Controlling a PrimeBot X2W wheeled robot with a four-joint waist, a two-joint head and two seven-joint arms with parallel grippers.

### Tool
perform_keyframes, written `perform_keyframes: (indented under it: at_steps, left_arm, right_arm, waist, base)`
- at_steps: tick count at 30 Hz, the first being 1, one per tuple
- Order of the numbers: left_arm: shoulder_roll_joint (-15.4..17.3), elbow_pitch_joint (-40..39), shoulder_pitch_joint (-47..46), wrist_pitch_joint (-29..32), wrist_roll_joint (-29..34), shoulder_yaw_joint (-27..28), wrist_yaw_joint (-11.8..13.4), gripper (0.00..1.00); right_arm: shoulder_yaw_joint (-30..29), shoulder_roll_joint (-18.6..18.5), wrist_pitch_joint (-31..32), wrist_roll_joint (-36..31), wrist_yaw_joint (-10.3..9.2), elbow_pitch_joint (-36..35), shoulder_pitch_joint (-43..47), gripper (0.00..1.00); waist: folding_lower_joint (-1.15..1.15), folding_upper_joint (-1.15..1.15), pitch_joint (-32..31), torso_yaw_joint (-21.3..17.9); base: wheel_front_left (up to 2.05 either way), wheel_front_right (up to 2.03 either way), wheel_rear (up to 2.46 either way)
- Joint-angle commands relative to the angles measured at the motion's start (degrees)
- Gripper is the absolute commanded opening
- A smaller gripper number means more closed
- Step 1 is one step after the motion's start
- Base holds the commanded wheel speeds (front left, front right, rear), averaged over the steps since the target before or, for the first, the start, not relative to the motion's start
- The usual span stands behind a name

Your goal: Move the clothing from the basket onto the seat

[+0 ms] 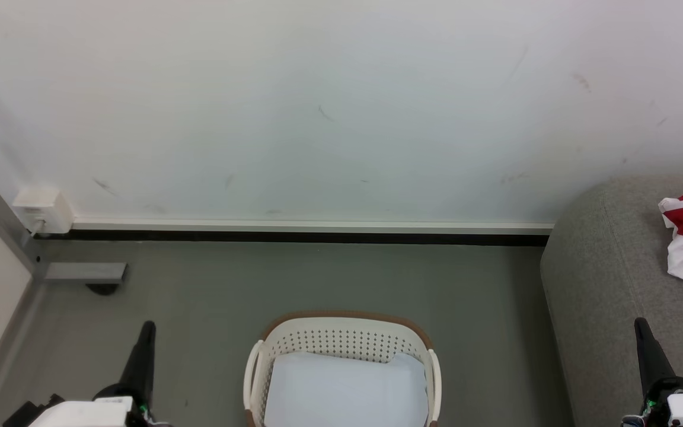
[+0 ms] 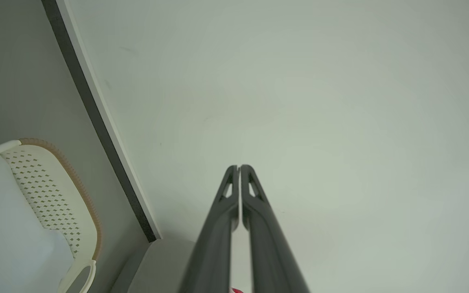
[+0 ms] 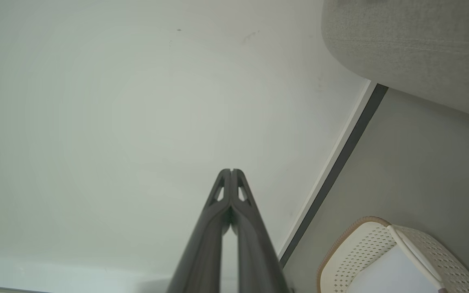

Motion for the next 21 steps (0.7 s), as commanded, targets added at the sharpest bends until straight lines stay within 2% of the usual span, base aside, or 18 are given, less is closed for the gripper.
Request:
perform_keyframes:
  at_steps: [1,17,21]
  left_arm:
    - [0.42,-0.33,-0.68,0.40,-2.02,0.21,-0.35,0.00]
    - [0.45,-0.47,-0.88,1.95,-8.10,0.30,-0.43,0.00]
    - [0.45,-0.46,-0.86,1.99,-8.01,0.30,-0.43,0.00]
  right_arm:
    - [-0.31,0.16,0.47,1.39,-0.10,-0.49,-0.64,0.00]
    - [-1.28,0.46,1.97,6.37,-0.12,-0.51,-0.96,0.00]
    - [-1.26,0.43,2.00,6.21,-0.12,-0.50,-0.96,0.00]
  waist:
    - [0.00,0.00,0.02,0.02]
    - [0.00,0.00,0.14,0.12]
    - [0.00,0.00,0.15,0.13]
  base:
    - [0.00,0.00,0.00]
    - [0.00,0.00,0.00]
    - [0.00,0.00,0.00]
